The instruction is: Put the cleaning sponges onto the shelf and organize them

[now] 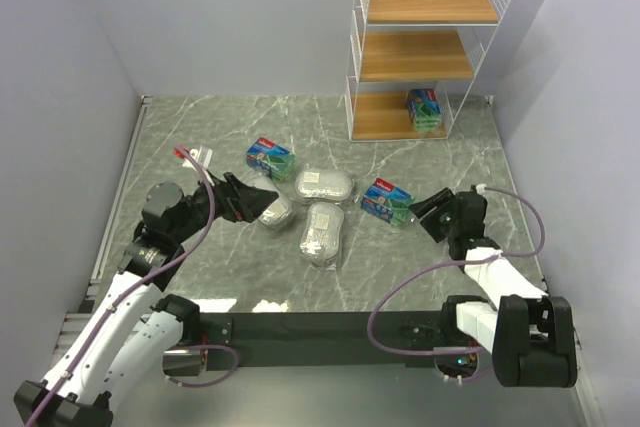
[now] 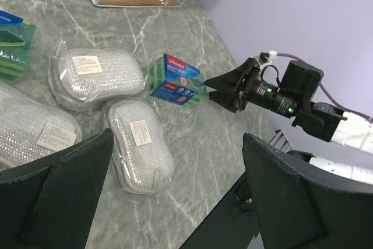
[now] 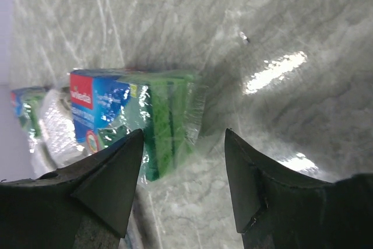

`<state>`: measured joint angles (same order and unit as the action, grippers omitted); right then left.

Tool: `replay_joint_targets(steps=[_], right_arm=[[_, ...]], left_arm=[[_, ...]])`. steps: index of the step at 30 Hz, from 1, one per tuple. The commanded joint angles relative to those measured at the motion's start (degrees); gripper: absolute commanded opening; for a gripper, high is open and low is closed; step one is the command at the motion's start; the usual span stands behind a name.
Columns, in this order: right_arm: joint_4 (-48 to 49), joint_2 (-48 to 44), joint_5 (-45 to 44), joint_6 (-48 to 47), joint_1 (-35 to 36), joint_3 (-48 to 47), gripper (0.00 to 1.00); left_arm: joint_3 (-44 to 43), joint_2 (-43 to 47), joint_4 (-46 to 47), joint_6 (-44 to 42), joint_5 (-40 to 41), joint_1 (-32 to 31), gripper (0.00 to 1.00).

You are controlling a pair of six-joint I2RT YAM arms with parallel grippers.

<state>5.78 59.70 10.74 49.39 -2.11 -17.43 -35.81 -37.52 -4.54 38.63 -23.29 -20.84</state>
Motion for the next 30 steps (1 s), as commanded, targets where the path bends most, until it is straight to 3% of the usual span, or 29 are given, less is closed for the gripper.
replay_joint_targets(steps=[1, 8, 24, 30], right_arm=[[9.1, 1.5, 1.5, 3.3, 0.2, 1.6, 0.65], [18.8, 4.5, 2.6, 6.1, 0.1, 4.4, 0.61], [19.3, 6.1, 4.8, 6.7, 0.1, 3.6, 0.0], [17.7, 2.4, 5.6, 8.2, 0.2, 3.1, 0.0]], left_arm=[[0.0, 0.5, 2.4, 0.4, -1.5, -0.3, 0.99], [-0.1, 0.3, 2.5, 0.3, -1.6, -0.3, 0.99], [-0.1, -0.2, 2.9, 0.5, -1.7, -0.3, 0.99], [0.0, 0.3, 2.6, 0.5, -1.4, -0.3, 0.99]])
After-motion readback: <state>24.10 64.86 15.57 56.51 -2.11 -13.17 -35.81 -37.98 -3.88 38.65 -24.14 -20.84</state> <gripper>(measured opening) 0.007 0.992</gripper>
